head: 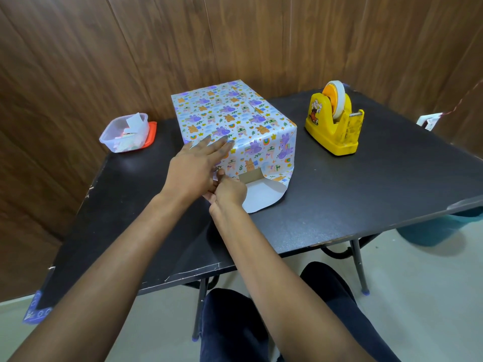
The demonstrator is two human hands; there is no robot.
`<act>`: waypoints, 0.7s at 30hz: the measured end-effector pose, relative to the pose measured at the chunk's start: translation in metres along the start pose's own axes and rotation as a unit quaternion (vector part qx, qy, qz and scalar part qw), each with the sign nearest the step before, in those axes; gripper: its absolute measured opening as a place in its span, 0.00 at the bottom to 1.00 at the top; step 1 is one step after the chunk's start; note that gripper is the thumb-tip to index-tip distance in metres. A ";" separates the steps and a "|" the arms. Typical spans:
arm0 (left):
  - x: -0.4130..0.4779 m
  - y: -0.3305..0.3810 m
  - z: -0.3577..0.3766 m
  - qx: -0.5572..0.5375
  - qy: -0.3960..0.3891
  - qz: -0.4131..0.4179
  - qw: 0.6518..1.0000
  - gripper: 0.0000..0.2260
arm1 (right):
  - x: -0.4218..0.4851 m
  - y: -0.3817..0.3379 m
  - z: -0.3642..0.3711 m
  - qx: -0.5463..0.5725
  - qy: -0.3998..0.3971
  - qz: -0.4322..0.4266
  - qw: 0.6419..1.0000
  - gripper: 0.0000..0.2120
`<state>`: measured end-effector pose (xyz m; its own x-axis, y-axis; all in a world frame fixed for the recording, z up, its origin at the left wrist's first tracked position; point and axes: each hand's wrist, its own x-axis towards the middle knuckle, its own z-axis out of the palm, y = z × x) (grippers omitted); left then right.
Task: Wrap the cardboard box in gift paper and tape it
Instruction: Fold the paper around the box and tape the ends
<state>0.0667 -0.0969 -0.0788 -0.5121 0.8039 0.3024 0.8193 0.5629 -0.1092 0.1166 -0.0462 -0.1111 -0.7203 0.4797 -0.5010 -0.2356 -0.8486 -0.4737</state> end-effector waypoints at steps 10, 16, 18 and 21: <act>0.000 0.002 -0.003 -0.007 0.009 -0.007 1.000 0.28 | 0.001 0.014 -0.001 0.050 -0.016 0.058 0.997 0.06; -0.001 0.003 -0.006 -0.009 0.004 -0.014 1.000 0.29 | -0.004 0.018 0.004 0.152 -0.058 0.143 0.976 0.15; -0.001 0.004 -0.008 -0.013 0.001 -0.016 1.000 0.30 | -0.006 0.020 0.005 0.164 -0.069 0.159 0.971 0.16; -0.002 0.005 -0.011 -0.011 -0.008 -0.019 1.000 0.32 | -0.006 0.020 0.005 0.173 -0.064 0.172 0.968 0.18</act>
<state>0.0742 -0.0980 -0.0694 -0.5471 0.7851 0.2903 0.8043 0.5891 -0.0777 0.1133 -0.0671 -0.1137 -0.8646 0.1431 -0.4817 -0.1562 -0.9876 -0.0130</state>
